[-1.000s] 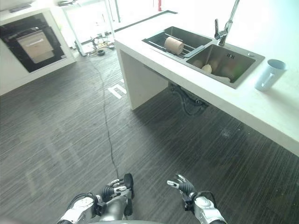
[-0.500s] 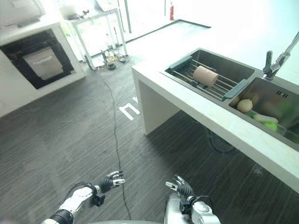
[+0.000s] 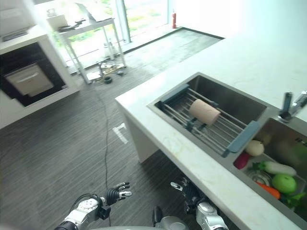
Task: Place the dishes in the dishwasher.
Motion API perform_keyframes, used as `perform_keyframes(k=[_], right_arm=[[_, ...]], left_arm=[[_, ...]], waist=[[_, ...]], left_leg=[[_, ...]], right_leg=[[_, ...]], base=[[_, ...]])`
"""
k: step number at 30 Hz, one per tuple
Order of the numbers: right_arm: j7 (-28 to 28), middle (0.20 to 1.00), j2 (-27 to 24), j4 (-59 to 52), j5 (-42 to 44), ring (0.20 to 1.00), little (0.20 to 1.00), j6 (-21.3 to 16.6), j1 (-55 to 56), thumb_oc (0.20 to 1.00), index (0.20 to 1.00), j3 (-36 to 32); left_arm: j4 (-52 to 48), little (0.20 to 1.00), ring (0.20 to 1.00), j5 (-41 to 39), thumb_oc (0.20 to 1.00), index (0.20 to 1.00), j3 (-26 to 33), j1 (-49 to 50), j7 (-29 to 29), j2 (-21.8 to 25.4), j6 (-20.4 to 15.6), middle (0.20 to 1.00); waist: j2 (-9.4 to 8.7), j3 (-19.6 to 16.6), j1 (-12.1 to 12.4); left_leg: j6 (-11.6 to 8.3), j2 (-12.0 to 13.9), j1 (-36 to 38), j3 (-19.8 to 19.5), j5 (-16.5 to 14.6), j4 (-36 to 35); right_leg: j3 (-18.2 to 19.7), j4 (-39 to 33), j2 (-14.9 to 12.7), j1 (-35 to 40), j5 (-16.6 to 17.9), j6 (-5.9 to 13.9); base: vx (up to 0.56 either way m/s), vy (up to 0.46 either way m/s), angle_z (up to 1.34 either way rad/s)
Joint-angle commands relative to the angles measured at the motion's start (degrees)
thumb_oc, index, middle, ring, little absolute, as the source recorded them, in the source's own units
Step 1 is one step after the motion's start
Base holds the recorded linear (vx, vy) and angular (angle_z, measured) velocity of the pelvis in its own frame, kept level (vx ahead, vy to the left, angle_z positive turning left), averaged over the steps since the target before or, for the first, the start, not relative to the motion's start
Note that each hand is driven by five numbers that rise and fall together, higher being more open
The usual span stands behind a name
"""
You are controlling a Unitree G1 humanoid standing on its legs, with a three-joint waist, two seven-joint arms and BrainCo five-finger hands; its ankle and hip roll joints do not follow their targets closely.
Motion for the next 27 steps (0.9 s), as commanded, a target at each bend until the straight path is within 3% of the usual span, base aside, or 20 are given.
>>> perform_keyframes(k=[1, 4, 5, 7, 9, 10, 11, 12, 16, 24, 27], right_arm=[[0.4, 1.0, -0.4, -1.1, 0.9, 1.0, 1.0, -1.6, 0.1, 1.0, 1.0, 0.0], [1.1, 1.0, -1.4, -1.2, 0.3, 1.0, 1.0, -1.5, 0.4, 1.0, 1.0, -0.1], [1.0, 1.0, -1.9, -1.0, 0.5, 1.0, 1.0, -1.5, 0.6, 1.0, 1.0, 0.0], [1.2, 1.0, -2.1, -0.1, 0.7, 1.0, 1.0, -1.6, 0.6, 1.0, 1.0, 0.0], [2.0, 1.0, -2.0, 2.1, 0.6, 1.0, 1.0, -2.2, -0.7, 1.0, 1.0, 0.4], [2.4, 1.0, -2.1, 3.3, 0.2, 1.0, 1.0, -2.0, -2.1, 1.0, 1.0, 1.3], [2.9, 1.0, -2.2, 4.3, 0.1, 1.0, 1.0, -2.5, -2.9, 1.0, 1.0, 1.9], [2.8, 1.0, -2.2, 4.7, 0.3, 1.0, 1.0, -3.2, -2.9, 1.0, 1.0, 1.4], [1.5, 1.0, -1.4, 5.1, 2.2, 1.0, 1.0, -3.4, -2.3, 1.0, 1.0, 0.7], [-0.3, 1.0, 1.1, 3.9, 1.0, 1.0, 1.0, -3.6, 1.1, 1.0, 1.0, -1.3], [0.0, 1.0, 1.6, 3.8, -1.2, 1.0, 1.0, -3.1, 1.7, 1.0, 1.0, -2.0]], left_arm=[[1.2, 1.0, 1.0, 0.2, 1.0, 1.0, 0.7, -2.1, -0.3, -0.9, -1.6, 1.0], [1.2, 1.0, 1.0, -0.5, 1.0, 1.0, 0.8, -2.2, 0.3, -1.3, -2.2, 1.0], [1.3, 1.0, 1.0, -0.7, 1.0, 1.0, 1.2, -2.1, 0.5, -1.3, -2.2, 1.0], [1.2, 1.0, 1.0, -0.8, 1.0, 1.0, 1.6, -1.9, 0.3, -1.4, -2.1, 1.0], [0.5, 1.0, 1.0, -0.2, 1.0, 1.0, 1.8, -1.0, 0.0, -1.0, -2.7, 1.0], [0.4, 1.0, 1.0, -1.8, 1.0, 1.0, 1.4, -0.3, 1.1, -0.8, -3.5, 1.0], [0.7, 1.0, 1.0, -2.2, 1.0, 1.0, 1.3, 0.2, 1.4, -1.0, -4.3, 1.0], [1.3, 1.0, 1.0, -1.2, 1.0, 1.0, 0.8, -0.5, 0.5, -1.0, -4.7, 1.0], [3.3, 1.0, 1.0, 0.0, 1.0, 1.0, -1.3, -2.4, 0.5, -1.1, -4.7, 1.0], [5.9, 1.0, 1.0, 0.0, 1.0, 1.0, -1.8, -2.9, 1.7, 0.0, -4.3, 1.0], [8.0, 1.0, 1.0, -0.7, 1.0, 1.0, -1.2, -2.5, 2.6, -0.4, -4.0, 1.0]], waist=[[-1.33, -0.9, -1.5], [-1.9, -0.5, -1.5], [-2.2, 0.2, -1.0], [-2.26, 0.8, -0.2], [-1.84, 1.5, 1.4], [-1.11, 2.1, 3.0], [-0.52, 2.4, 4.0], [-0.02, 2.6, 3.5], [1.13, 1.8, 1.7], [2.54, 1.0, -0.8], [2.7, 1.2, -1.1]], left_leg=[[1.1, -3.3, 0.7, 0.3, -1.3, 5.9], [-0.85, -1.4, -3.5, -0.6, 2.4, 19.0], [-1.0, -1.2, -6.8, -2.8, 3.8, 25.0], [-0.77, -1.7, -9.5, -5.6, 5.0, 27.3], [-0.64, -2.3, -10.8, -11.0, 7.8, 20.8], [-0.89, -2.8, -10.2, -19.7, 9.4, 10.9], [-1.65, -2.9, -9.2, -24.9, 9.3, 3.9], [-1.84, -2.1, -8.3, -22.1, 7.6, 0.6], [-1.58, -0.8, -4.6, -19.1, 6.1, -4.0], [2.26, -2.7, -2.2, -15.1, 4.8, -7.3], [3.11, -2.6, -1.3, -11.4, 4.0, -7.7]], right_leg=[[1.8, -5.0, -6.0, 4.5, 1.2, 9.8], [2.3, -4.8, -5.8, 4.9, 0.3, 7.68], [3.5, -5.0, -5.6, 5.8, 0.6, 7.02], [5.2, -5.1, -5.2, 6.7, 0.8, 6.75], [9.5, -5.1, -4.2, 7.4, 0.4, 7.08], [14.5, -5.4, -3.3, 7.7, 0.1, 8.07], [17.4, -6.0, -3.4, 7.9, 0.0, 9.05], [16.7, -5.8, -4.7, 7.7, -0.2, 9.9], [14.9, -4.5, -7.2, 6.2, -0.3, 11.65], [14.9, -0.2, -11.1, 2.6, 0.0, 14.5], [11.6, 3.5, -12.3, 0.4, 0.6, 15.07]], base=[[0.02, -0.117, -0.4], [0.04, -0.142, -0.31], [0.09, -0.125, -0.28], [0.11, -0.009, -0.56], [0.19, 0.21, -1.16], [0.22, 0.427, -1.55], [0.2, 0.509, -2.4], [0.1, 0.348, -2.25], [0.1, 0.257, -0.32], [0.07, 0.219, -0.5], [0.0, 0.132, -0.59]])
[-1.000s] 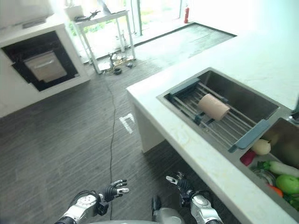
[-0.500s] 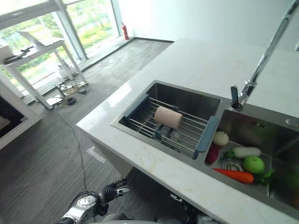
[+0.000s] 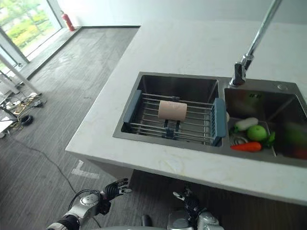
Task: Place the dishes in the dishwasher.
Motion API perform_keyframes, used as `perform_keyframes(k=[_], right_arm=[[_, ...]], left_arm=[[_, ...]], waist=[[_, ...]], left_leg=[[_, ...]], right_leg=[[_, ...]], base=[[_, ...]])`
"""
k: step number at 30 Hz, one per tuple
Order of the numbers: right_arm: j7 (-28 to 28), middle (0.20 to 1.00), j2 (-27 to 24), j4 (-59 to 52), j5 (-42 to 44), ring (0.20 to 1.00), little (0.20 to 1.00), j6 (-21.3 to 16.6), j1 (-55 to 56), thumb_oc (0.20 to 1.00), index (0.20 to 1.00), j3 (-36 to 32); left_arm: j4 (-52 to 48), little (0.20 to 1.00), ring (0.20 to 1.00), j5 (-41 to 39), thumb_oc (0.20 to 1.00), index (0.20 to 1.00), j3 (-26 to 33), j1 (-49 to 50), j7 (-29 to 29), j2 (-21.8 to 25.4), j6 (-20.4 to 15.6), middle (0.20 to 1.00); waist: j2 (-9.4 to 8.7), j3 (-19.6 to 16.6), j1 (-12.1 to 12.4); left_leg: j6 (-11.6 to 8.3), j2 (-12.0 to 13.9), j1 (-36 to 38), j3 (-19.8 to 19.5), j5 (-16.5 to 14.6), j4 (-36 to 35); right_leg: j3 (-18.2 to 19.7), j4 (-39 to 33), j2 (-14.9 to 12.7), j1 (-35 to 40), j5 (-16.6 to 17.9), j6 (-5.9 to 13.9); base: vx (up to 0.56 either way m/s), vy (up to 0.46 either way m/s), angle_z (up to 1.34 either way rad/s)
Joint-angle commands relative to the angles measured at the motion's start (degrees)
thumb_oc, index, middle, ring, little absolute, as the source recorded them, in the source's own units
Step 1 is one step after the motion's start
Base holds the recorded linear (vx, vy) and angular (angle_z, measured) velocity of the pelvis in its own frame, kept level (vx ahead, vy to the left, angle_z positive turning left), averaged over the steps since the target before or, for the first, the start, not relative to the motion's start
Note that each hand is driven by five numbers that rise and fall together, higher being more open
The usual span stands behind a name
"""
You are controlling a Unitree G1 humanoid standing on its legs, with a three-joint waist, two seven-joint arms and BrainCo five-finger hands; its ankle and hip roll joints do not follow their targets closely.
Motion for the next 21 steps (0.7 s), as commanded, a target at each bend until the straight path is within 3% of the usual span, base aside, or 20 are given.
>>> perform_keyframes(k=[1, 4, 6, 9, 16, 20, 21], right_arm=[[1.7, 1.0, -1.5, -0.8, -2.8, 1.0, 1.0, -0.9, 0.2, 1.0, 1.0, 0.1], [2.4, 1.0, -1.1, 0.7, -3.2, 1.0, 1.0, -1.0, -1.3, 1.0, 1.0, 0.5], [3.6, 1.0, -0.9, 2.0, -4.8, 1.0, 1.0, -0.5, -2.6, 1.0, 1.0, 1.1], [3.5, 1.0, -0.3, 3.1, -5.6, 1.0, 1.0, -0.4, -3.3, 1.0, 1.0, 2.2], [1.0, 1.0, -0.4, 6.0, -3.1, 1.0, 1.0, 0.5, -3.6, 1.0, 1.0, 1.2], [0.9, 1.0, -0.5, 8.2, -2.6, 1.0, 1.0, 1.0, -3.1, 1.0, 1.0, -0.2], [1.0, 1.0, -0.8, 9.2, -3.4, 1.0, 1.0, 0.7, -2.9, 1.0, 1.0, -0.7]], left_arm=[[0.0, 1.0, 1.0, -1.8, 1.0, 1.0, 3.2, 1.6, 1.3, -1.5, -0.6, 1.0], [1.0, 1.0, 1.0, -1.0, 1.0, 1.0, 5.1, 2.2, 0.9, -1.4, 0.0, 1.0], [2.8, 1.0, 1.0, -0.7, 1.0, 1.0, 6.4, 2.8, 1.3, -1.8, 0.2, 1.0], [5.6, 1.0, 1.0, -4.8, 1.0, 1.0, 8.7, 4.2, 1.8, -2.6, 0.6, 1.0], [11.2, 1.0, 1.0, -9.3, 1.0, 1.0, 13.0, 7.0, 5.1, -5.1, 2.9, 1.0], [13.5, 1.0, 1.0, -12.7, 1.0, 1.0, 16.6, 8.2, 7.5, -5.9, 2.2, 1.0], [14.0, 1.0, 1.0, -13.8, 1.0, 1.0, 17.8, 8.4, 8.1, -6.1, 1.8, 1.0]], waist=[[0.09, -2.0, 1.7], [-0.6, -2.0, 3.7], [-1.13, -2.4, 5.5], [-1.88, -2.9, 6.4], [-3.18, -3.7, 7.1], [-4.23, -3.2, 7.0], [-4.76, -2.7, 7.2]], left_leg=[[-0.92, 2.9, -3.6, 0.2, -4.0, 4.4], [-0.9, 3.1, -3.2, 2.8, -4.8, 5.1], [-1.6, 3.8, -3.2, 4.6, -5.2, 6.2], [-2.57, 5.0, -2.1, 5.9, -5.7, 7.0], [-4.49, 6.9, -1.4, 5.3, -6.1, 8.5], [-4.87, 6.6, -3.4, 3.9, -8.6, 15.4], [-4.78, 6.1, -5.3, 3.0, -9.8, 20.2]], right_leg=[[-8.2, 0.7, -1.4, -0.2, 4.0, 0.5], [-12.3, 1.4, -3.4, 0.3, 5.2, 1.02], [-16.0, -1.8, -4.5, 3.0, 4.1, 1.19], [-17.7, -5.5, -4.5, 5.0, 4.2, 1.86], [-17.4, -10.6, -1.9, 8.6, 3.5, 0.66], [-15.5, -11.3, -0.6, 8.9, 2.9, -0.92], [-14.9, -11.5, -0.6, 8.9, 3.1, -1.55]], base=[[-0.03, 0.023, -1.21], [-0.02, -0.069, -1.19], [0.02, -0.148, -0.7], [0.08, -0.198, -0.42], [0.09, -0.216, -0.1], [0.04, -0.158, 0.01], [0.0, -0.081, 0.06]])
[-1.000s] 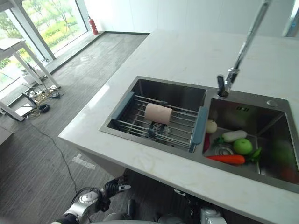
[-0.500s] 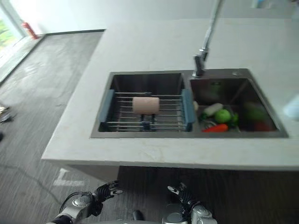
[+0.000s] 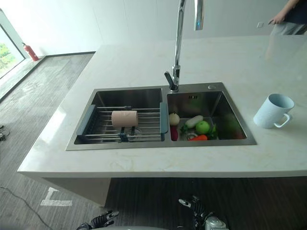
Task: Place the dishes in the dishwasher.
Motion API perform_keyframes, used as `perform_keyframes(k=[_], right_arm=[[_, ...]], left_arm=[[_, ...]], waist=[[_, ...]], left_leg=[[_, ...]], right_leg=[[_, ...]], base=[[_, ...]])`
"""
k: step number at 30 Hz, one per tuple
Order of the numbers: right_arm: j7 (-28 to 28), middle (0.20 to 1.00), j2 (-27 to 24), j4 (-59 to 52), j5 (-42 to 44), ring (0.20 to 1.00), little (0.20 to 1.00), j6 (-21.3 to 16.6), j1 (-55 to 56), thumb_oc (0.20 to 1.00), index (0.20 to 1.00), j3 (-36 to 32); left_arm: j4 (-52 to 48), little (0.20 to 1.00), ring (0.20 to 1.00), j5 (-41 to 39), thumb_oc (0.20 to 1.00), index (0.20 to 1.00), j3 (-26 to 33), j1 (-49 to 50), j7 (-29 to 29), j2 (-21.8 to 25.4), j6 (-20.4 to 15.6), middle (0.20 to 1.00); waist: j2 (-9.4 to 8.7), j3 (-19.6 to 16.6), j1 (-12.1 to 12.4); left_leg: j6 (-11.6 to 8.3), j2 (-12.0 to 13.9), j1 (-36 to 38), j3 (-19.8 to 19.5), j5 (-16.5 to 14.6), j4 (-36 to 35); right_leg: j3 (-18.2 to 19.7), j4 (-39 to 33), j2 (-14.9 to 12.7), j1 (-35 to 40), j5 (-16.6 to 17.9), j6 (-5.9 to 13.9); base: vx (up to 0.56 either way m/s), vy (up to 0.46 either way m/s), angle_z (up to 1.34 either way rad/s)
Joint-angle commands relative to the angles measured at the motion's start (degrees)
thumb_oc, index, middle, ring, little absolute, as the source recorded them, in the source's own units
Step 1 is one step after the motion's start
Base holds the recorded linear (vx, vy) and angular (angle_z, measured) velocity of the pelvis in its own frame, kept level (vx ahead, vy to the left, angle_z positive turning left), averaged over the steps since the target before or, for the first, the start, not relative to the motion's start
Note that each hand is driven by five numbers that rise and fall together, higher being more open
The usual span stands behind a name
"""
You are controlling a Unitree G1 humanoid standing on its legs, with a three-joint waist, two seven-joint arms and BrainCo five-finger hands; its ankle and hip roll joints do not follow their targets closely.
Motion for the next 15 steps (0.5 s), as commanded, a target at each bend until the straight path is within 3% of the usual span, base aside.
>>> perform_keyframes(k=[1, 3, 5, 6, 7, 15], right_arm=[[-0.6, 1.0, 1.9, 1.6, 0.6, 1.0, 1.0, -1.2, -2.3, 1.0, 1.0, -0.9], [-1.1, 1.0, 1.6, 2.9, 0.3, 1.0, 1.0, -1.8, -2.1, 1.0, 1.0, -1.3], [-1.5, 1.0, 1.2, 5.1, 0.7, 1.0, 1.0, -3.3, -2.4, 1.0, 1.0, -2.0], [-1.2, 1.0, 0.9, 6.9, 1.2, 1.0, 1.0, -5.2, -2.6, 1.0, 1.0, -3.5], [-2.2, 1.0, 1.0, 7.6, 2.2, 1.0, 1.0, -5.8, -2.5, 1.0, 1.0, -4.7], [-1.8, 1.0, 3.2, 10.2, -0.3, 1.0, 1.0, -6.5, -1.1, 1.0, 1.0, -6.3]], left_arm=[[1.1, 1.0, 1.0, -3.2, 1.0, 1.0, 1.4, -1.7, 2.3, -0.5, -1.0, 1.0], [1.2, 1.0, 1.0, -2.9, 1.0, 1.0, 2.2, -1.6, 2.1, -0.5, -1.0, 1.0], [1.7, 1.0, 1.0, -1.8, 1.0, 1.0, 2.6, -1.9, 1.7, -0.7, -1.1, 1.0], [2.2, 1.0, 1.0, -0.7, 1.0, 1.0, 2.2, -2.9, 0.8, -0.7, -0.5, 1.0], [2.9, 1.0, 1.0, -1.0, 1.0, 1.0, 1.7, -4.0, 0.4, -0.9, -0.2, 1.0], [4.4, 1.0, 1.0, -8.2, 1.0, 1.0, 4.4, -4.4, -1.7, 0.3, 1.2, 1.0]], waist=[[-3.49, 1.9, 0.5], [-3.46, 2.4, 0.9], [-2.91, 2.8, 1.2], [-2.57, 3.5, 1.0], [-2.3, 3.4, 0.6], [-1.73, 1.3, 0.1]], left_leg=[[1.37, -6.6, -4.8, -3.6, -9.2, 13.3], [1.05, -6.5, -6.8, -6.0, -7.7, 14.9], [0.78, -5.3, -6.3, -7.8, -6.4, 8.9], [-0.55, -3.2, -6.9, -7.4, -4.1, 6.5], [-0.94, -2.4, -5.2, -6.5, -4.2, 2.2], [0.1, -4.1, -1.8, -5.3, -3.9, -4.4]], right_leg=[[4.1, -1.1, -1.9, -1.4, 3.2, 0.4], [4.7, -1.2, -1.5, -1.6, 3.4, -0.1], [5.6, -0.3, -1.1, -2.5, 3.2, 0.04], [4.8, 0.4, -1.5, -2.5, 2.6, 0.3], [3.5, 0.6, -2.6, -2.4, 2.5, 1.35], [3.0, 0.5, -5.5, -3.2, 3.6, 3.91]], base=[[0.0, -0.055, 0.06], [0.0, 0.036, -0.02], [0.0, 0.177, -0.2], [0.03, 0.32, -0.09], [0.05, 0.286, 0.12], [0.05, 0.122, 0.01]])
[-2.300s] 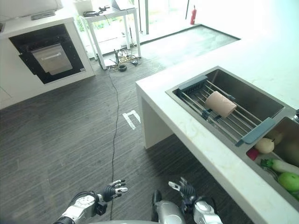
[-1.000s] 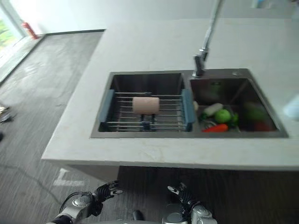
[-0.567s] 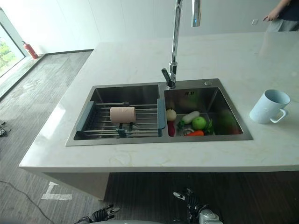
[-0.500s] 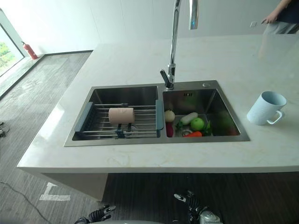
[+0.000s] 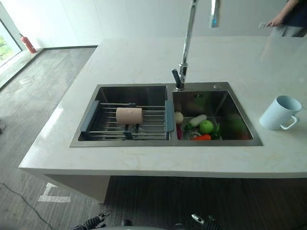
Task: Place the dishes in the dishwasher.
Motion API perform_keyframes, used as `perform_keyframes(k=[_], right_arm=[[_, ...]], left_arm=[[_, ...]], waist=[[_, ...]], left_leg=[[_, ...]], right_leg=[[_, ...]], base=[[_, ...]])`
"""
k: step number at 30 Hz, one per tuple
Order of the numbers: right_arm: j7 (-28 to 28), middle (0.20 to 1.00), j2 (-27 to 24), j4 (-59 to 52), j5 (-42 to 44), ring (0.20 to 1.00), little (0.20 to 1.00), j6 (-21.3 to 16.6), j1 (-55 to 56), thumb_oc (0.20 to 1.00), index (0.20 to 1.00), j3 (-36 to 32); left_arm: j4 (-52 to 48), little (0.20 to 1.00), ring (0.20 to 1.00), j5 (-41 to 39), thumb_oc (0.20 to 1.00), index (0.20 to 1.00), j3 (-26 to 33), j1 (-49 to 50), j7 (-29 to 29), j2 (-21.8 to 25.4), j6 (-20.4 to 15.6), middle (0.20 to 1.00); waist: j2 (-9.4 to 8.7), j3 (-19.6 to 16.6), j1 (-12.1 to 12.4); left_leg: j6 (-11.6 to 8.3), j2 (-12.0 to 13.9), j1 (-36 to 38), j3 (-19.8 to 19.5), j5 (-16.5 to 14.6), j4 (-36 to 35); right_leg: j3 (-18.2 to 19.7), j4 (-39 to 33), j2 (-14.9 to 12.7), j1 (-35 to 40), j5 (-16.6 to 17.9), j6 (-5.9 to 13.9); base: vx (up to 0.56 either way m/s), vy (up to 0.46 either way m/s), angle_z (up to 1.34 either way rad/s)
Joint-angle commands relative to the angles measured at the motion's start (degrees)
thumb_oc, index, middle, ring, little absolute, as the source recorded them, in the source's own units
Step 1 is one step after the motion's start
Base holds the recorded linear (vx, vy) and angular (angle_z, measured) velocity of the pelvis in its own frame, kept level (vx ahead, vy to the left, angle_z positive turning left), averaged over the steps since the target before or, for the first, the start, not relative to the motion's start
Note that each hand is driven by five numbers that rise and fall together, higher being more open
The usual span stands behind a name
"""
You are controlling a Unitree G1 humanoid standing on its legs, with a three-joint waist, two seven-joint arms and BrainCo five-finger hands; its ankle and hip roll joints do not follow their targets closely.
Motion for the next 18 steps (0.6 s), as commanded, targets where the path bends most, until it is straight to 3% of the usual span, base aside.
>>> perform_keyframes(k=[1, 4, 7, 8, 9, 10, 12, 13, 15, 16, 17, 18], right_arm=[[-0.1, 1.0, -0.7, 0.4, -0.2, 1.0, 1.0, -1.1, -3.3, 1.0, 1.0, 0.5], [0.1, 1.0, -0.5, 1.0, -0.7, 1.0, 1.0, -0.6, -3.1, 1.0, 1.0, 0.2], [-0.3, 1.0, -0.3, 1.7, 0.8, 1.0, 1.0, 0.2, -2.7, 1.0, 1.0, -0.6], [-0.9, 1.0, -0.7, 2.0, 1.9, 1.0, 1.0, 0.7, -2.4, 1.0, 1.0, -1.7], [-0.3, 1.0, -2.2, 2.1, 1.5, 1.0, 1.0, 1.1, -2.0, 1.0, 1.0, -4.2], [-0.3, 1.0, -2.6, 2.1, 1.5, 1.0, 1.0, 1.2, -1.8, 1.0, 1.0, -4.6], [-0.2, 1.0, -3.4, 2.3, 1.9, 1.0, 1.0, 1.1, -1.1, 1.0, 1.0, -6.2], [-0.1, 1.0, -3.8, 3.3, 2.2, 1.0, 1.0, 0.2, -0.7, 1.0, 1.0, -7.1], [-0.6, 1.0, -4.0, 3.7, 4.2, 1.0, 1.0, -0.5, 0.0, 1.0, 1.0, -7.8], [-0.7, 1.0, -3.9, 3.7, 4.8, 1.0, 1.0, -0.8, 0.2, 1.0, 1.0, -7.9], [-1.0, 1.0, -3.5, 3.7, 6.3, 1.0, 1.0, -1.3, 0.6, 1.0, 1.0, -7.9], [-1.1, 1.0, -3.3, 3.6, 7.0, 1.0, 1.0, -1.6, 0.8, 1.0, 1.0, -7.5]], left_arm=[[0.8, 1.0, 1.0, -2.6, 1.0, 1.0, 3.3, -1.8, -3.0, -1.4, -0.2, 1.0], [0.6, 1.0, 1.0, -3.7, 1.0, 1.0, 3.2, -1.3, -3.1, -1.8, -0.8, 1.0], [0.5, 1.0, 1.0, -7.3, 1.0, 1.0, 4.4, -1.2, 1.3, -2.2, -0.4, 1.0], [1.2, 1.0, 1.0, -16.9, 1.0, 1.0, 8.2, -0.9, 7.6, -2.0, 1.2, 1.0], [0.4, 1.0, 1.0, -38.1, 1.0, 1.0, 19.4, -0.6, 8.5, 1.0, 1.9, 1.0], [-0.6, 1.0, 1.0, -42.1, 1.0, 1.0, 21.4, -0.5, 8.6, 1.8, 1.1, 1.0], [-7.0, 1.0, 1.0, -48.1, 1.0, 1.0, 27.2, -0.5, 10.6, 3.8, -3.9, 1.0], [-10.8, 1.0, 1.0, -52.8, 1.0, 1.0, 29.9, -1.2, 11.8, 5.8, -10.5, 1.0], [-19.6, 1.0, 1.0, -58.7, 1.0, 1.0, 34.8, -2.5, 14.7, 9.7, -20.2, 1.0], [-21.8, 1.0, 1.0, -58.9, 1.0, 1.0, 35.8, -3.0, 16.0, 10.5, -22.4, 1.0], [-26.4, 1.0, 1.0, -55.3, 1.0, 1.0, 38.2, -4.7, 21.5, 12.8, -30.5, 1.0], [-28.1, 1.0, 1.0, -51.2, 1.0, 1.0, 39.4, -5.4, 26.2, 14.5, -35.2, 1.0]], waist=[[0.62, 1.0, 0.3], [0.6, 0.7, 0.5], [0.69, 0.4, 0.6], [0.81, 0.2, 0.7], [1.25, -0.2, 0.9], [1.39, -0.4, 1.0], [1.9, -0.7, 1.3], [2.28, -0.9, 1.6], [2.75, -1.2, 2.2], [2.78, -1.5, 2.3], [2.79, -1.8, 2.6], [2.81, -2.0, 2.7]], left_leg=[[0.48, 1.4, -1.4, -1.5, -5.4, 5.7], [0.92, 1.3, -1.0, -1.1, -5.6, 5.3], [0.86, 1.5, -0.4, -0.9, -5.5, 4.8], [0.62, 1.7, 0.1, -0.8, -5.3, 4.4], [0.26, 1.9, 0.7, -0.9, -5.3, 4.0], [0.19, 1.9, 0.7, -0.8, -5.3, 4.0], [0.01, 2.2, 0.6, -1.1, -5.1, 4.0], [-0.05, 2.2, 0.5, -1.4, -5.1, 4.1], [-0.26, 2.1, 0.7, -1.8, -5.1, 3.9], [-0.29, 2.1, 0.4, -2.0, -4.9, 3.9], [-0.44, 2.0, 0.3, -2.3, -4.8, 3.8], [-0.5, 2.1, 0.3, -2.4, -4.7, 3.7]], right_leg=[[0.0, -3.2, 0.2, 0.6, 4.2, 1.42], [0.1, -3.6, 0.1, 1.1, 4.2, 1.49], [-0.1, -4.2, 0.2, 1.8, 4.2, 1.58], [-0.4, -4.8, 0.2, 2.4, 4.3, 1.59], [-0.7, -5.5, 0.2, 3.2, 4.2, 1.5], [-0.8, -5.7, 0.2, 3.2, 4.3, 1.47], [-1.1, -5.9, 0.2, 3.3, 4.2, 1.38], [-1.2, -6.0, 0.2, 3.3, 4.1, 1.27], [-1.6, -6.2, 0.4, 3.8, 3.9, 1.22], [-1.6, -6.4, 0.4, 3.6, 4.1, 1.22], [-1.9, -6.5, 0.5, 3.7, 4.1, 1.23], [-2.1, -6.6, 0.5, 3.8, 4.1, 1.23]], base=[[0.04, 0.036, 0.03], [0.01, 0.005, 0.0], [0.0, -0.005, -0.02], [0.02, -0.004, -0.09], [0.02, 0.003, -0.14], [0.02, 0.015, -0.08], [-0.01, 0.008, -0.02], [0.0, 0.0, 0.0], [0.0, 0.0, 0.0], [0.0, -0.041, 0.06], [-0.01, -0.048, 0.06], [0.01, -0.055, 0.07]])
